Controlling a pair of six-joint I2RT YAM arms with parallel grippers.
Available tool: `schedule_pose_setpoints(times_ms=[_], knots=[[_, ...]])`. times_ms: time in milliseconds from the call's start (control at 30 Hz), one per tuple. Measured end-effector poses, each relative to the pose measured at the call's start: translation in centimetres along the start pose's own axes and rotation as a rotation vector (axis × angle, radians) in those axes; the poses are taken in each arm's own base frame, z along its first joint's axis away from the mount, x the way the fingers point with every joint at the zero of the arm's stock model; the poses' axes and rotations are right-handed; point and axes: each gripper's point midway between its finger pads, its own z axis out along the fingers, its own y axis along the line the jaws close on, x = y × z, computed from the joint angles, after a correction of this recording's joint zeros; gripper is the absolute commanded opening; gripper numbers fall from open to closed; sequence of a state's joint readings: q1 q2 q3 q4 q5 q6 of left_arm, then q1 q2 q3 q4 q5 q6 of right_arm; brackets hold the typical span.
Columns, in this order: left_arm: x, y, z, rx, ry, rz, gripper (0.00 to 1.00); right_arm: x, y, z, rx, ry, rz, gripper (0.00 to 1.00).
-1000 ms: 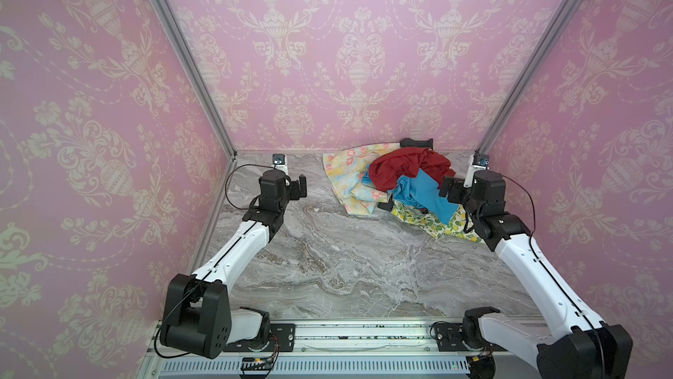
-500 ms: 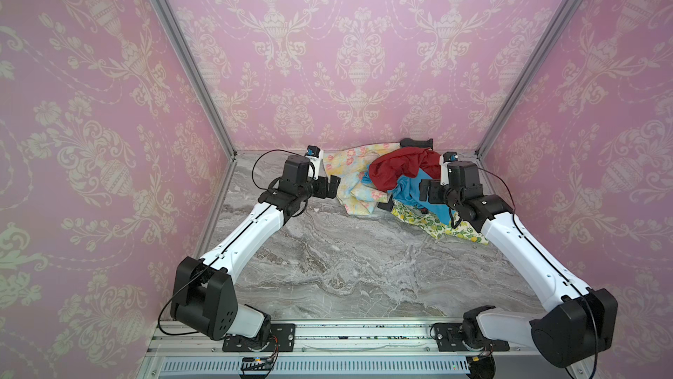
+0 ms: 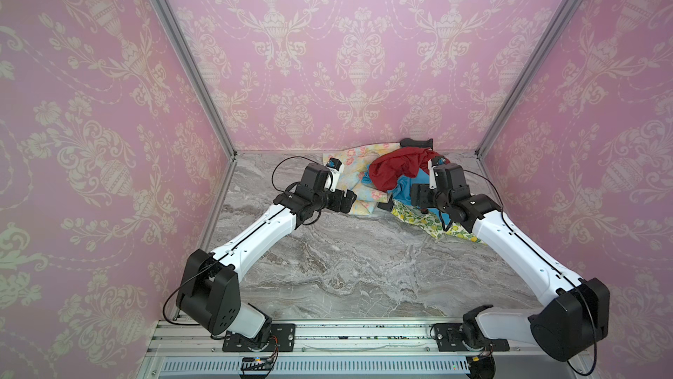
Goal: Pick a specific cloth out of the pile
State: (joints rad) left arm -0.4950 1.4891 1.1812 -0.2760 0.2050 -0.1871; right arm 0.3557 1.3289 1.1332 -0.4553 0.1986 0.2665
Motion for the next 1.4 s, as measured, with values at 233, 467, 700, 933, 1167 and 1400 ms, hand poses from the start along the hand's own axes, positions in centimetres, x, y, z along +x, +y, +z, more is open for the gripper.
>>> schedule_pose_setpoints(times_ms=[233,467,700,933,1167,1400], knots=[[0.5,0.0,0.3,0.000,0.035,-0.069,0.93,3.6,3.6,2.7,-0.040,0.116,-0.108,0.71],[1.1,-0.6,0.3,0.038,0.066,-0.126,0.93,5.3,5.9,5.9,-0.049,0.199,-0.209,0.60],[2.5,0.9,0.4,0.057,0.104,-0.230,0.92,6.2,7.3,8.6,-0.052,0.250,-0.282,0.60],[4.7,4.3,0.1,0.034,0.129,-0.391,0.92,6.3,7.8,10.0,-0.052,0.265,-0.317,0.60],[4.0,3.9,-0.4,0.060,0.102,-0.409,0.92,7.1,7.9,11.1,-0.047,0.288,-0.349,0.52],[3.9,3.9,-0.5,0.061,0.099,-0.408,0.92,8.2,7.6,12.8,-0.017,0.323,-0.386,0.48]])
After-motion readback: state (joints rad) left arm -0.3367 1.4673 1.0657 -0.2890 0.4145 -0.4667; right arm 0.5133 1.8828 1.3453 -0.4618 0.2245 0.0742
